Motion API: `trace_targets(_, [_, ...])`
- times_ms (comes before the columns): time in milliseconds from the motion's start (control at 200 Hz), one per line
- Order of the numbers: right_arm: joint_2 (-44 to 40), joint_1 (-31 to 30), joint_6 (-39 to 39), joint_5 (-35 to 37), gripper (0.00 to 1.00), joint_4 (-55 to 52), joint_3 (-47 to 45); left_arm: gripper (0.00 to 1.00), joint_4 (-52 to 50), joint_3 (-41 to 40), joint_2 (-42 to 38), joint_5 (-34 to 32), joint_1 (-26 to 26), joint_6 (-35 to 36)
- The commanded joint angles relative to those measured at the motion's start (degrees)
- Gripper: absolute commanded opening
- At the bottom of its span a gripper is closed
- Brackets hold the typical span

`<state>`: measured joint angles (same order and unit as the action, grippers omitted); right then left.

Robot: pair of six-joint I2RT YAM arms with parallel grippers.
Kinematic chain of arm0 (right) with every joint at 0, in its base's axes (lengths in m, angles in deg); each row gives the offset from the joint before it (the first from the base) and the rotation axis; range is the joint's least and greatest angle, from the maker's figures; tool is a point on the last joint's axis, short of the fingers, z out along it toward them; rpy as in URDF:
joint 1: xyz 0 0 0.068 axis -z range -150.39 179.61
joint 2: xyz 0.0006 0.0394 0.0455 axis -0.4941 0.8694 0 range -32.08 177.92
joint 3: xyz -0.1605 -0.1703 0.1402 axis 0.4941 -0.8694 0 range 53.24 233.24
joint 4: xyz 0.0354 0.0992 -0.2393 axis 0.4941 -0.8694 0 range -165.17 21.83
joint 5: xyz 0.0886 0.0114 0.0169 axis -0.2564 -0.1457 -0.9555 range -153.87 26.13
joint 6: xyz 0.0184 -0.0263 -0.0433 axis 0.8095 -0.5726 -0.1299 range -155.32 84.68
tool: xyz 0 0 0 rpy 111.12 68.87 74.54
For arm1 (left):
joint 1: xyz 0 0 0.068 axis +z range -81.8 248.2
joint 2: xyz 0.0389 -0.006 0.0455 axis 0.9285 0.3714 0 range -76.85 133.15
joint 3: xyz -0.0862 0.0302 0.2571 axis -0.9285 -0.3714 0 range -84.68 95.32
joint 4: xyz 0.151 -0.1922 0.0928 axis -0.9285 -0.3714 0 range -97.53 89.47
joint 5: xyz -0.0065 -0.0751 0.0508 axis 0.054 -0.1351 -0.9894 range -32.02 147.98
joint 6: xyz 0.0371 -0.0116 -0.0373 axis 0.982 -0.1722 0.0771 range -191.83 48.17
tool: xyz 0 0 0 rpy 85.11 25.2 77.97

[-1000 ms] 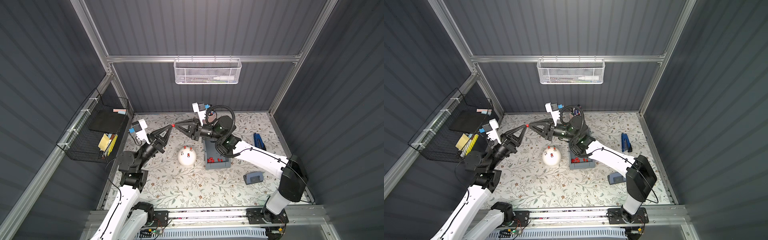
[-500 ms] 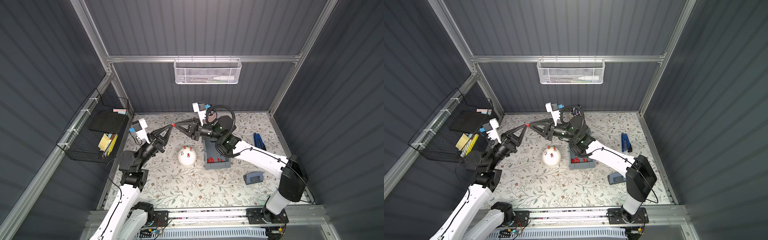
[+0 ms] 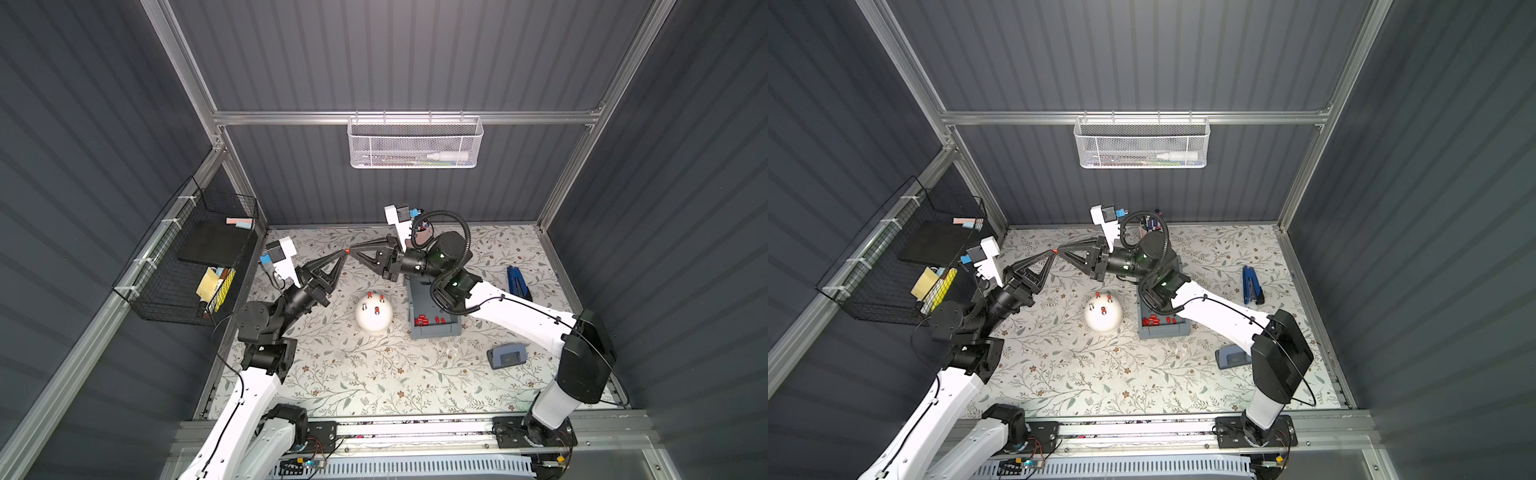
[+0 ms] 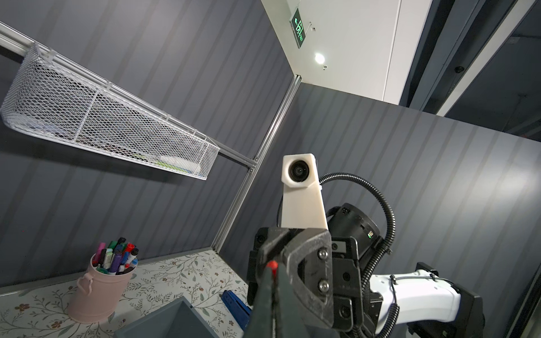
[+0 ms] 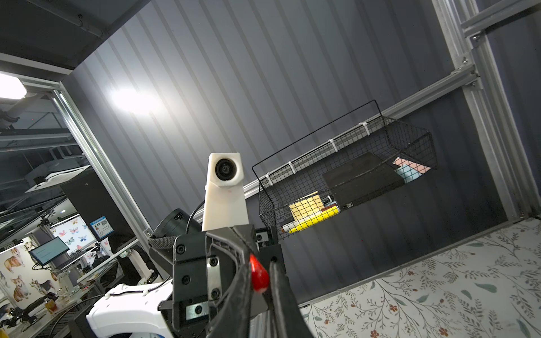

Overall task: Cover the protruding screws with screw protection sleeves
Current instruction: Pick up the screw protection sleeve from the storage box.

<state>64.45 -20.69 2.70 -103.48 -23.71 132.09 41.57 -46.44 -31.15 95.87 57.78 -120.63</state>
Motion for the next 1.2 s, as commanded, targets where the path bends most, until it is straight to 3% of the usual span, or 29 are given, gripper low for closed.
trace_targets(0, [1.1,-0.2,0.7,-1.3,0.13,2.3,1.1,0.0,1.1,1.8,0.0,2.2,-0.1,-1.0])
trace_targets(395, [-0.2,0.0,0.2,-0.6,0.07,2.0,-0.3,0.0,0.1,0.7,-0.6,2.2,-0.2,0.5])
trace_targets(530, [-0.6,0.1,0.7,-0.5,0.19,2.5,-1.1,0.0,0.1,0.3,-0.9,2.2,-0.2,0.7])
trace_targets(750, [-0.6,0.2,0.8,-0.6,0.14,3.4,-1.3,0.0,0.2,0.4,-0.8,2.1,-0.2,0.7])
trace_targets(895, [-1.1,0.2,0.7,-0.1,0.18,3.4,-2.0,0.0,0.2,0.3,-0.9,2.1,-0.2,0.7])
trace_targets(1196, [-2.0,0.3,0.0,0.1,0.18,3.5,-2.5,0.0,0.3,0.3,-0.7,2.1,-0.2,0.7])
